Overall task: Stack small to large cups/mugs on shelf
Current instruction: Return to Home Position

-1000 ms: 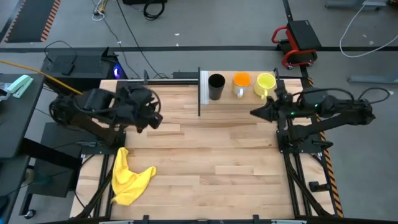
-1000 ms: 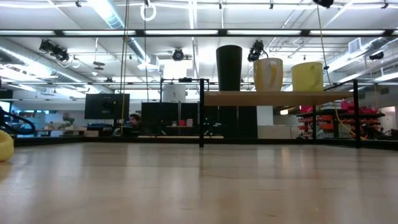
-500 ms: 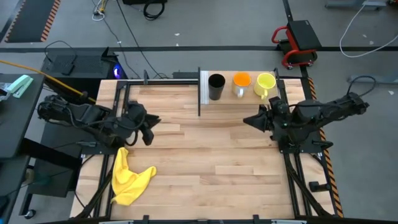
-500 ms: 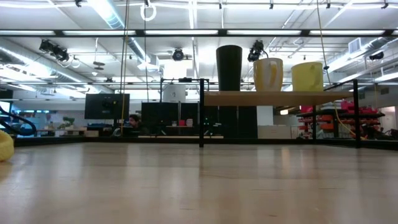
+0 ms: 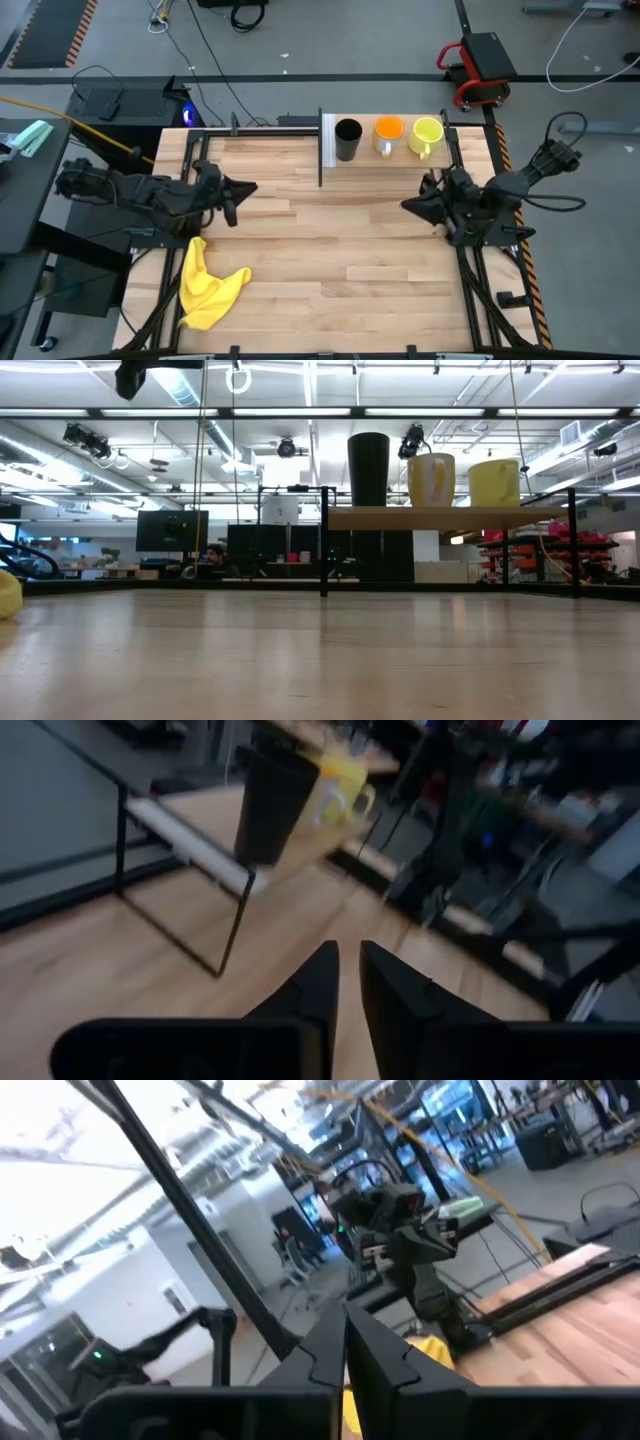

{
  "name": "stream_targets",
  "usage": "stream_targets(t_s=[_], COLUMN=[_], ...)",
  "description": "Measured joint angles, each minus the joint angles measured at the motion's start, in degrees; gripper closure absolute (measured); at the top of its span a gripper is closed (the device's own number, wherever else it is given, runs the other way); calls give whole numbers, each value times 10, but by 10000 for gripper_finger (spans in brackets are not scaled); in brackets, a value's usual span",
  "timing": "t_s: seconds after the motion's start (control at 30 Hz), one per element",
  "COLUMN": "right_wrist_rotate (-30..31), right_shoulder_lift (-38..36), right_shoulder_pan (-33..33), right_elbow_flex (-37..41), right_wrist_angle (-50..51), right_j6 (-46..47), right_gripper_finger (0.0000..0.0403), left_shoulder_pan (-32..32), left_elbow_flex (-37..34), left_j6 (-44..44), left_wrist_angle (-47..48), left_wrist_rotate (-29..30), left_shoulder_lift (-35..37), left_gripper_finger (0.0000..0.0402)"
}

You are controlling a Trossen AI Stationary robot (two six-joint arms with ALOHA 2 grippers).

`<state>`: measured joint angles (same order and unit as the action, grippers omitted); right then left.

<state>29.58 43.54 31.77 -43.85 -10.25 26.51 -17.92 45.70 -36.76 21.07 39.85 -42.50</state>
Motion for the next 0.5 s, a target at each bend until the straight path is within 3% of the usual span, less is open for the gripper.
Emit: stream_targets(t_s=[0.13, 0.27, 0.33, 0.5], right_wrist_rotate=[0, -38, -70, -72], right_shoulder_lift=[-81, -169, -192, -225], right_shoulder_pan=[-1, -3, -2, -2], right_elbow_flex=[81, 167, 202, 249], right_wrist_angle=[-57, -189, -236, -268], right_j6=[-25, -66, -84, -100], right_gripper_finger=[383, 381, 381, 380], left_shoulder_pan=[17, 37, 47, 86], left_elbow_flex=[-4, -4, -4, -4], left_j6=[27, 41, 43, 48], left_wrist_angle=[-29, -37, -33, -33], left_wrist_rotate=[-1, -6, -7, -36], left_shoulder_lift=[7, 6, 4, 7], left_gripper_finger=[356, 358, 358, 359])
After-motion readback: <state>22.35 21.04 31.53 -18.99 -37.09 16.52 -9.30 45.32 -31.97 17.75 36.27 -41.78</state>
